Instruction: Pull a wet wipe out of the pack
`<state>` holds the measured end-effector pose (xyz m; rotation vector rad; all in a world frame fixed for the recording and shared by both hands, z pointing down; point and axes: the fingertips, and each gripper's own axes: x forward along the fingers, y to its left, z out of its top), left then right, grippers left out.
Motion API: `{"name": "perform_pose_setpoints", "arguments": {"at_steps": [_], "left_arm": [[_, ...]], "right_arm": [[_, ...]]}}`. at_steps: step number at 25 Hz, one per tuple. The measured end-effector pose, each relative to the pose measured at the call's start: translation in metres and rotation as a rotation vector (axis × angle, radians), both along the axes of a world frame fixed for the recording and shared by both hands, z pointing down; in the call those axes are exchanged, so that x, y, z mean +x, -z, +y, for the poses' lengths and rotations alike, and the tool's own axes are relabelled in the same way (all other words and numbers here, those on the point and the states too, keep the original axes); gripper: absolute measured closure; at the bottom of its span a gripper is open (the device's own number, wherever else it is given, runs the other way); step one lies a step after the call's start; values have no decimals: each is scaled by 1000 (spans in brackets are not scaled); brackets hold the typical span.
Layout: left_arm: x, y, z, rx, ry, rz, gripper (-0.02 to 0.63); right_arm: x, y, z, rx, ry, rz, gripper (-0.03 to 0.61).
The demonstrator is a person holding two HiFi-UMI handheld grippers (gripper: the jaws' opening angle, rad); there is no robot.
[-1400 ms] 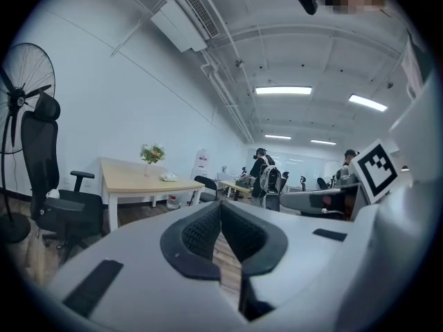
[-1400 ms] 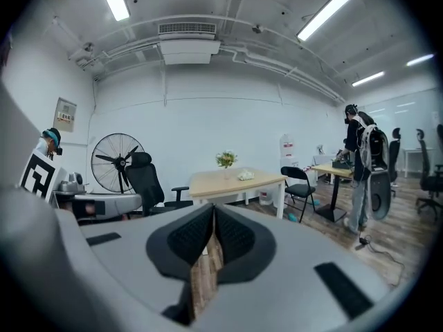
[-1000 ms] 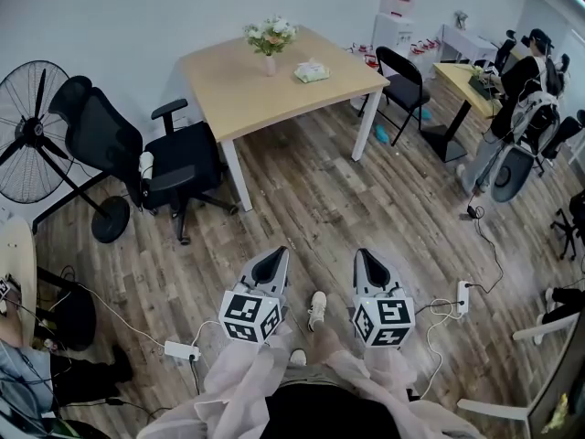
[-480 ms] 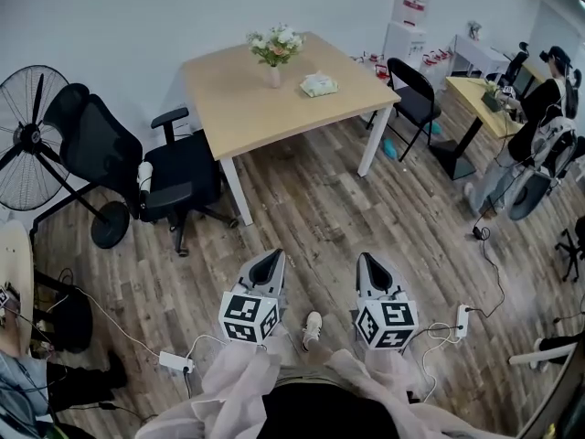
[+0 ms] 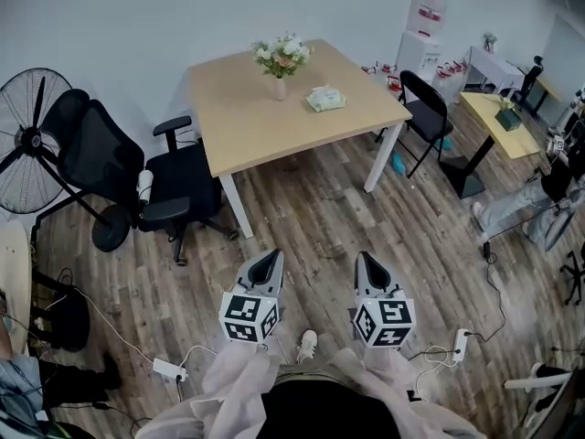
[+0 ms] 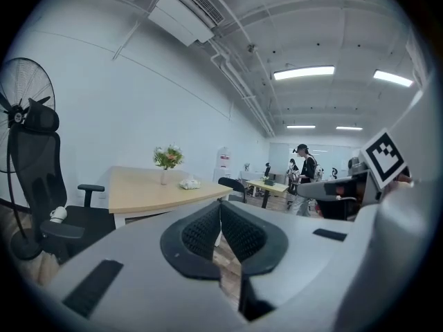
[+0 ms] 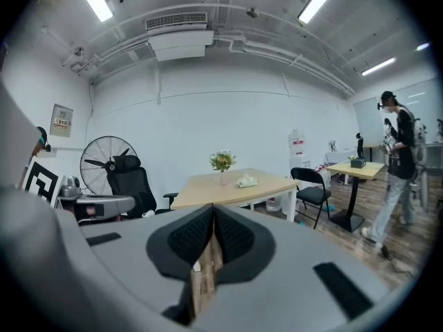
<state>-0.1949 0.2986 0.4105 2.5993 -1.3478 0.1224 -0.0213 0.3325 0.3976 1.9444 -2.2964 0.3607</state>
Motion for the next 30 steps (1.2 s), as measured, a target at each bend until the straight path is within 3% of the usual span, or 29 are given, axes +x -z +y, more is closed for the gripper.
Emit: {"name": "perform_pose_setpoints", "arguments": {"at_steps": [10,30], "left_arm": [[38,-10,-41,7,26,4,601],[66,-28,-63,-39,-9,-8,601]], "right_arm": [[37,-8,-41,19,18,-26,563],[65,-26,-51,8,-13,-56,563]]}}
